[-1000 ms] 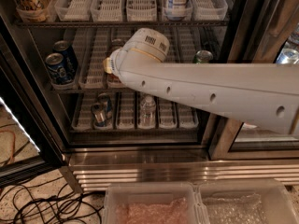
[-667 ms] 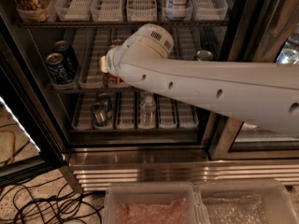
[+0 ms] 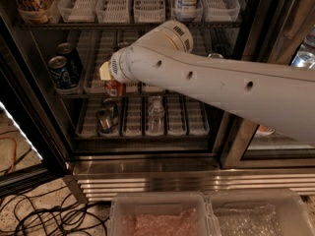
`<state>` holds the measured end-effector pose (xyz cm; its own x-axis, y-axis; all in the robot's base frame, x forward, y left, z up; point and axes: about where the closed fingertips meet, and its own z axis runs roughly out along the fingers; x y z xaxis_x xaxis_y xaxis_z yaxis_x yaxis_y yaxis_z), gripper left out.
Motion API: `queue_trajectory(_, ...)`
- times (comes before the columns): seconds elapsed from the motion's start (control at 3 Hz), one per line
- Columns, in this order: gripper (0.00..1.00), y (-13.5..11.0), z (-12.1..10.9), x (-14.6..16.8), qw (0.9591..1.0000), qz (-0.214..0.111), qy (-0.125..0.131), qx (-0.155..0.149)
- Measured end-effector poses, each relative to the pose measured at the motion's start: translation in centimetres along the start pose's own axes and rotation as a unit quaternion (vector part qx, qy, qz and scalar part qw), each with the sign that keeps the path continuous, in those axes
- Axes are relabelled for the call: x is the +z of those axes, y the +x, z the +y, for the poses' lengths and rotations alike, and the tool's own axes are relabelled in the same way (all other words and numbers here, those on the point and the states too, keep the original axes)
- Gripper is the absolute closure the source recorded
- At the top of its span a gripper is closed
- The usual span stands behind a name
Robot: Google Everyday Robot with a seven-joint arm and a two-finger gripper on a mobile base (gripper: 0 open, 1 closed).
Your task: Pick coke can from middle shelf of fridge
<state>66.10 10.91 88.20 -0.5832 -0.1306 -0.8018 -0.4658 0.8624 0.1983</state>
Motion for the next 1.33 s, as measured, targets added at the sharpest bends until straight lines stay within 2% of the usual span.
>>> queue_trajectory(0.33,1.0,2.3,-2.0,-2.3,0.9987,0.046,0.019,0.007)
queue_trajectory(0.67,1.0,2.3,-2.0,-2.3,0.9987,0.046,0.019,0.007)
queue_trajectory(1.0,1.0,4.4,-1.0,-3.5,0.9966,0.074,0.009,0.037)
queue_trajectory(1.33,1.0,8.9,0.9,-6.1,0.9862,0.134,0.007,0.097)
